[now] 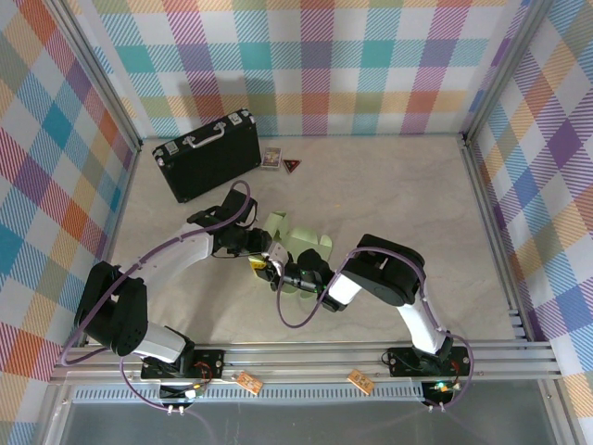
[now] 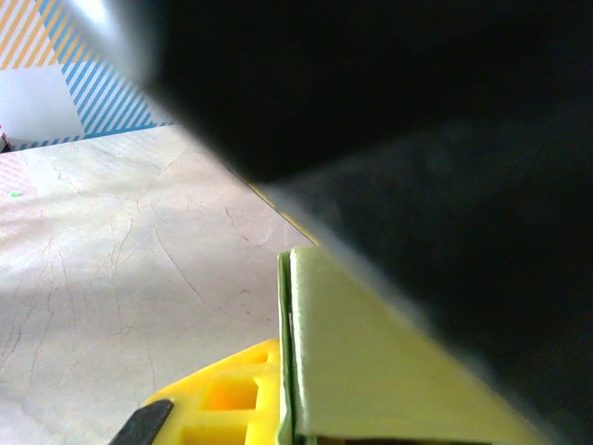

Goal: Fold the paper box

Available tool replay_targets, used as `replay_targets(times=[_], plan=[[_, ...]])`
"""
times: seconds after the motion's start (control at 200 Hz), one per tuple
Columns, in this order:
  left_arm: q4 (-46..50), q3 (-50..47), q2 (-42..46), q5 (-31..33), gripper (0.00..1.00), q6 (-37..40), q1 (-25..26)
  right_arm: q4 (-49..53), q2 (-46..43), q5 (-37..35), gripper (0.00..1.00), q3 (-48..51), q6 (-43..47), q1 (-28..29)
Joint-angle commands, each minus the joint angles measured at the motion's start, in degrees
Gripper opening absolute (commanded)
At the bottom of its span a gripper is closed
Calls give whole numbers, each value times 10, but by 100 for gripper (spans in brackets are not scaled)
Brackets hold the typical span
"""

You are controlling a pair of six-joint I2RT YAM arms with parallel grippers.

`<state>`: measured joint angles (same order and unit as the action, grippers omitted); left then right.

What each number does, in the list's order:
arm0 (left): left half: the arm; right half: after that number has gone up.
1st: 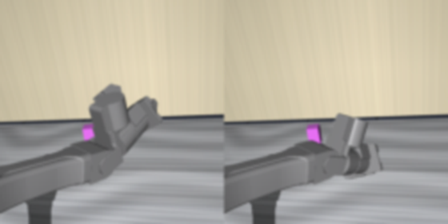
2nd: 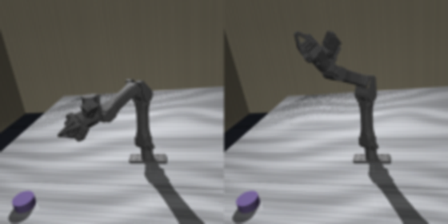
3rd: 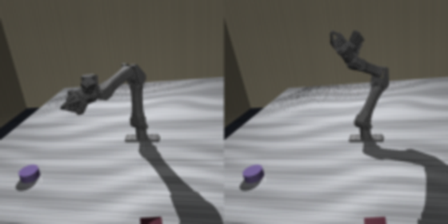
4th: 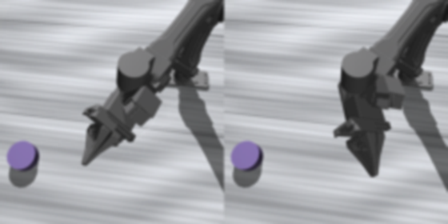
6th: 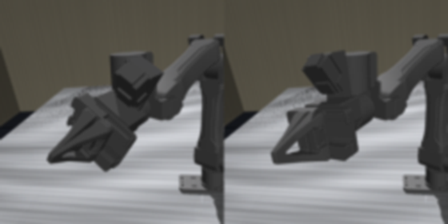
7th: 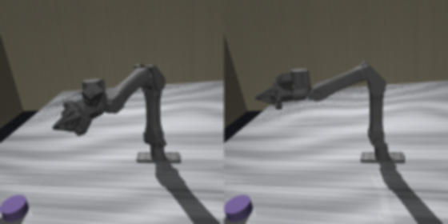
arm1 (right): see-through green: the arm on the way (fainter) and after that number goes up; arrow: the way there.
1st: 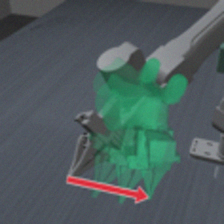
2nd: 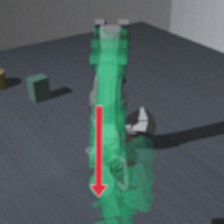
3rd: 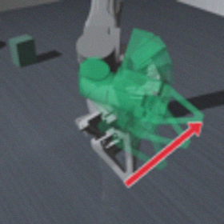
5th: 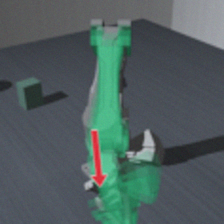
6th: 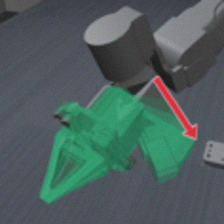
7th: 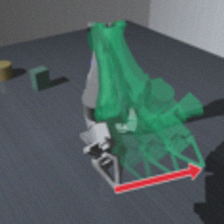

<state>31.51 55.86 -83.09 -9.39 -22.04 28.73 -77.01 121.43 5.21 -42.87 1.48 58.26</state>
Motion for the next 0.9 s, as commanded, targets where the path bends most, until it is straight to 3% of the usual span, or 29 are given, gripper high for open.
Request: replay_targets(times=[0.0,0.05,0.125,0.27,0.54,0.67,0.895], plan=[[54,-11,-14,-17,43,0,9,-36,-20,-5,44,-8,-14,6],[56,-10,-14,-14,43,1,9,-35,-25,-10,52,5,-15,6],[59,-9,-14,-9,43,3,9,-36,-35,-14,55,35,-14,6],[58,-9,-15,-6,43,4,9,-36,-71,-13,56,107,-7,6],[63,-3,-11,-8,43,13,9,-22,-176,84,54,193,66,1],[66,-1,-9,-17,44,17,9,16,-250,67,51,218,54,-54],[72,1,-1,-15,44,21,12,83,-298,127,46,208,6,-200]])
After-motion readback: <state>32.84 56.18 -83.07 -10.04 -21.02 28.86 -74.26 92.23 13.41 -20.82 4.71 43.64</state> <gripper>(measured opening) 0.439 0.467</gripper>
